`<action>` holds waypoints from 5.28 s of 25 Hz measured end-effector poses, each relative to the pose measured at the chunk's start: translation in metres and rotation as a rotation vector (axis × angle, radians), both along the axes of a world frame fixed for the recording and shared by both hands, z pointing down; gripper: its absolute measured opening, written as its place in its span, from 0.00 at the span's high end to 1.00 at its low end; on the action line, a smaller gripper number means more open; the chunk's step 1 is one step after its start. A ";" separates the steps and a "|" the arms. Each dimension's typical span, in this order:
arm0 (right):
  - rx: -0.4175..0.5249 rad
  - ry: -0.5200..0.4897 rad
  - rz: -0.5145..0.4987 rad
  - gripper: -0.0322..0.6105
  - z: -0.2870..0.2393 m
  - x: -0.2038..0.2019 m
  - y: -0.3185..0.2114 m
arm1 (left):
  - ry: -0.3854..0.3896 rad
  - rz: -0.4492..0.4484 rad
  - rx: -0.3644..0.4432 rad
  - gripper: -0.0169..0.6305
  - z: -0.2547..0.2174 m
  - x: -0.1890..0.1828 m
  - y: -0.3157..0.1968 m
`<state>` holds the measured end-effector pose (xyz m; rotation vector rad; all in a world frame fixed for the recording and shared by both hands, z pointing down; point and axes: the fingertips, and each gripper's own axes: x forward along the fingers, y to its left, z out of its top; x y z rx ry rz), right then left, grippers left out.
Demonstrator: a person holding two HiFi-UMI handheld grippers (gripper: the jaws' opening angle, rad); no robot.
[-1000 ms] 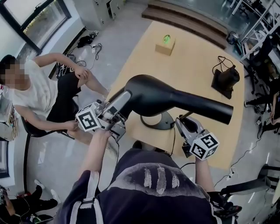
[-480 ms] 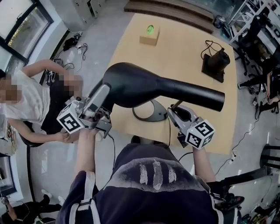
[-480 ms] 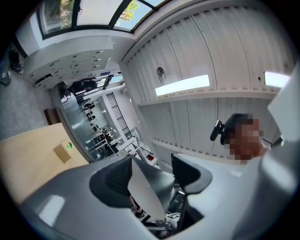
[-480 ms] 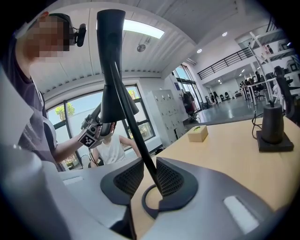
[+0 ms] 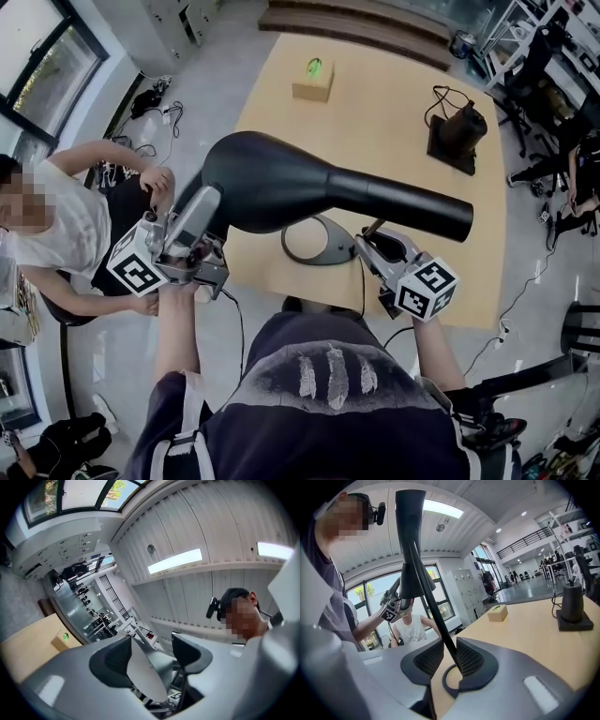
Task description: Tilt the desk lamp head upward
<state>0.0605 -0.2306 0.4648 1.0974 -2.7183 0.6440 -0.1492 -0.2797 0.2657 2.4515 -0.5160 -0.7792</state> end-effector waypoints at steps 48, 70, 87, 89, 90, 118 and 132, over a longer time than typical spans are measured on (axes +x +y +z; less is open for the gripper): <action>0.017 0.108 -0.012 0.85 -0.002 -0.007 0.006 | -0.405 -0.082 0.506 0.55 -0.136 0.039 0.026; 0.010 0.174 0.031 0.86 -0.009 -0.012 -0.001 | -0.454 -0.078 0.626 0.55 -0.175 0.059 0.040; 0.013 0.250 0.020 0.87 0.007 -0.002 -0.002 | -0.453 -0.041 0.689 0.55 -0.185 0.105 0.046; 0.012 0.252 0.026 0.87 0.009 0.001 -0.002 | -0.464 -0.034 0.702 0.55 -0.186 0.112 0.047; 0.013 0.253 0.029 0.87 0.009 0.001 -0.001 | -0.474 -0.032 0.710 0.55 -0.187 0.114 0.049; 0.113 0.203 0.200 0.55 -0.041 0.034 0.017 | -0.561 -0.233 0.498 0.44 -0.105 -0.003 0.044; 0.148 0.238 0.149 0.95 -0.049 -0.014 0.045 | -0.605 -0.061 0.403 0.97 -0.010 0.021 0.066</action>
